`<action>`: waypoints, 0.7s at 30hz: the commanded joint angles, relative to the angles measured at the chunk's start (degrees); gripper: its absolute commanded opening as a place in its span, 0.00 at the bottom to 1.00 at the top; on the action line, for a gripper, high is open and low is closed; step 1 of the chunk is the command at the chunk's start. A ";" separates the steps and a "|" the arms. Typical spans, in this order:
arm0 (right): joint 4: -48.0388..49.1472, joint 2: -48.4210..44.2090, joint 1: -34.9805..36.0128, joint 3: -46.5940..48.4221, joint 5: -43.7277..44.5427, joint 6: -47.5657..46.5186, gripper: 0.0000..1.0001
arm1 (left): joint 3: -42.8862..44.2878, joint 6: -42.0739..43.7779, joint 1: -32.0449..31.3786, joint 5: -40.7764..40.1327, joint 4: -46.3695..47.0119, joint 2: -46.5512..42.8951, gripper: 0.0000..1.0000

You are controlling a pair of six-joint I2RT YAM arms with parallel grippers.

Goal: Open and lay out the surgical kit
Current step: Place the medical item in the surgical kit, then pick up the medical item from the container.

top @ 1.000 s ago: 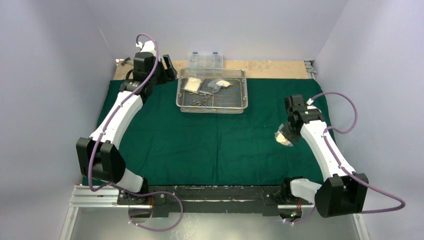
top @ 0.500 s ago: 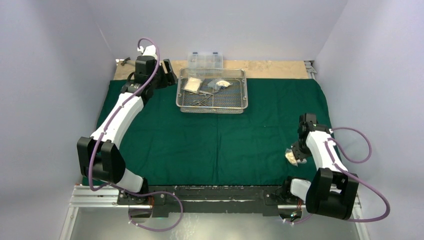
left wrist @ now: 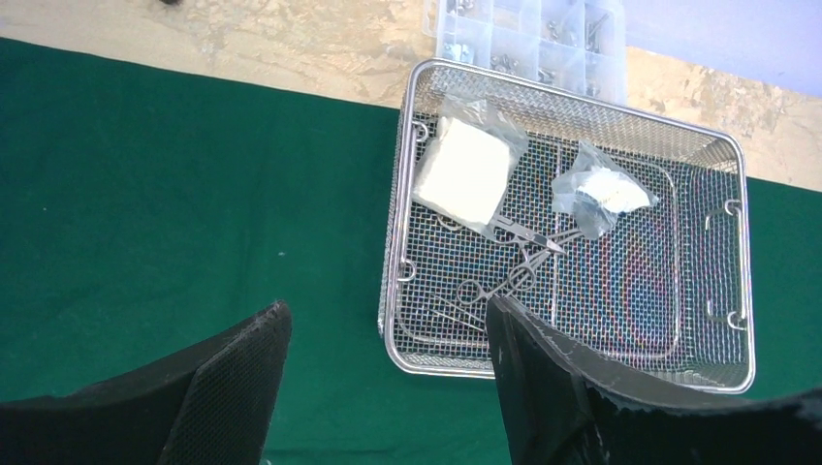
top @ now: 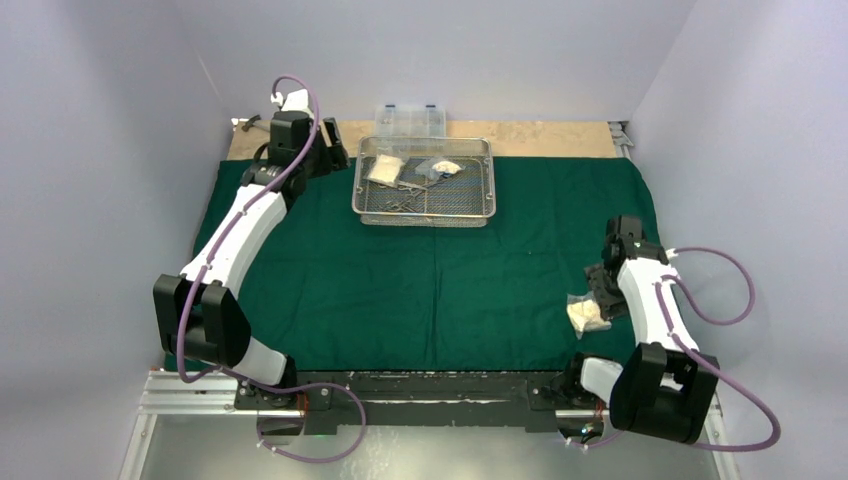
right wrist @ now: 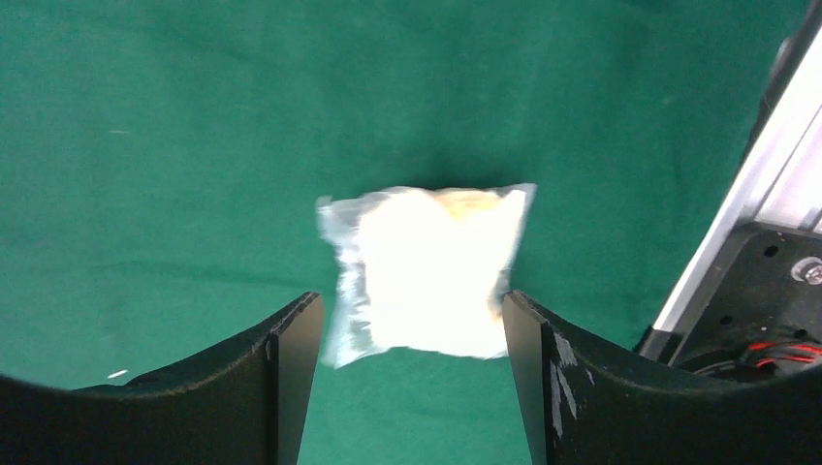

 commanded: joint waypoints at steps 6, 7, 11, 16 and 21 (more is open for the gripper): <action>8.51 -3.70 -0.19 12.88 -5.57 -10.18 0.72 | 4.06 2.32 -0.07 -5.29 -0.13 -2.15 0.87; 11.07 -3.05 -0.08 13.27 -8.06 -12.14 0.71 | 4.22 2.33 -0.07 -5.33 -0.22 -2.10 0.90; 24.16 0.48 2.06 14.79 -22.61 -20.69 0.70 | 4.36 2.15 -0.08 -5.70 -0.15 -2.08 0.99; 40.23 5.16 11.92 18.76 -27.45 -22.36 0.84 | 5.13 1.46 -0.11 -6.14 -0.50 -1.20 0.99; 48.37 15.59 20.63 24.74 -31.97 -17.82 0.84 | 5.62 0.62 -0.08 -5.26 -0.77 -0.60 0.99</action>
